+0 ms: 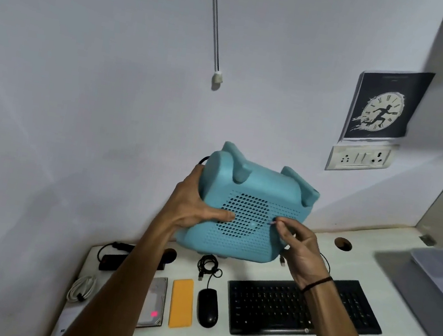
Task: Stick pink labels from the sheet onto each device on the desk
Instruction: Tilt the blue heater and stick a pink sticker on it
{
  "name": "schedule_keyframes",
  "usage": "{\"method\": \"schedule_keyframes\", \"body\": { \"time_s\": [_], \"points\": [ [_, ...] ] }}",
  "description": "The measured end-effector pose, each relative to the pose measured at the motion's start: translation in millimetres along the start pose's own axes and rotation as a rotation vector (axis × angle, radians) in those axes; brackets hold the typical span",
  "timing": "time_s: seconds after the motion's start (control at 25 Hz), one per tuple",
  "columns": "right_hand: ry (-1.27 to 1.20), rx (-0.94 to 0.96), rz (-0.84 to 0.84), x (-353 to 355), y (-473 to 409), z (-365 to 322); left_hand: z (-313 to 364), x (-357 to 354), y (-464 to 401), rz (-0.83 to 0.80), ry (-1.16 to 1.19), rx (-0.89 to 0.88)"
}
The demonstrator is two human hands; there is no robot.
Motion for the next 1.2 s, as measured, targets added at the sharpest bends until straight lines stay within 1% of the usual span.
{"method": "schedule_keyframes", "body": {
  "time_s": [0.28, 0.4, 0.48, 0.52, 0.6, 0.72, 0.8, 0.88, 0.96, 1.2],
  "points": [
    [0.261, 0.077, -0.003, -4.1, 16.6, -0.6, -19.8, 3.3, 38.3, 0.014, 0.316, 0.039],
    [0.328, 0.094, -0.049, -17.5, 27.0, 0.6, -26.2, 8.4, 61.6, 0.134, 0.386, 0.057],
    [0.360, 0.106, -0.041, -26.2, 34.3, -3.1, -31.3, 9.3, 79.6, 0.208, 0.447, 0.052],
    [0.375, 0.131, -0.005, -29.7, 39.5, -7.2, -33.3, 9.1, 87.9, 0.235, 0.486, 0.049],
    [0.442, 0.241, 0.140, -37.7, 51.9, -18.9, -34.9, 11.1, 101.6, 0.288, 0.548, 0.032],
    [0.622, 0.499, 0.341, -61.8, 77.2, -35.1, -31.6, 16.6, 112.5, 0.293, 0.601, -0.020],
    [0.665, 0.661, 0.401, -82.5, 91.2, -40.8, -27.8, 19.9, 116.8, 0.297, 0.602, -0.038],
    [0.585, 0.722, 0.331, -100.8, 97.6, -42.5, -25.0, 24.1, 118.5, 0.320, 0.562, -0.023],
    [0.580, 0.748, 0.248, -115.7, 99.9, -42.4, -25.2, 26.2, 118.7, 0.332, 0.506, -0.007],
    [0.829, 0.885, 0.126, -154.1, 92.4, -34.7, -28.3, 29.1, 122.5, 0.334, 0.416, 0.025]
  ]
}}
Point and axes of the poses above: each hand's wrist, its own y-axis away from the middle knuckle, its own x-axis out of the back of the hand, z = x × y, the point moved 3 cm from there along -y, towards the middle knuckle, and after that the axes turned 14 degrees about -x, right-handed, at the moved point
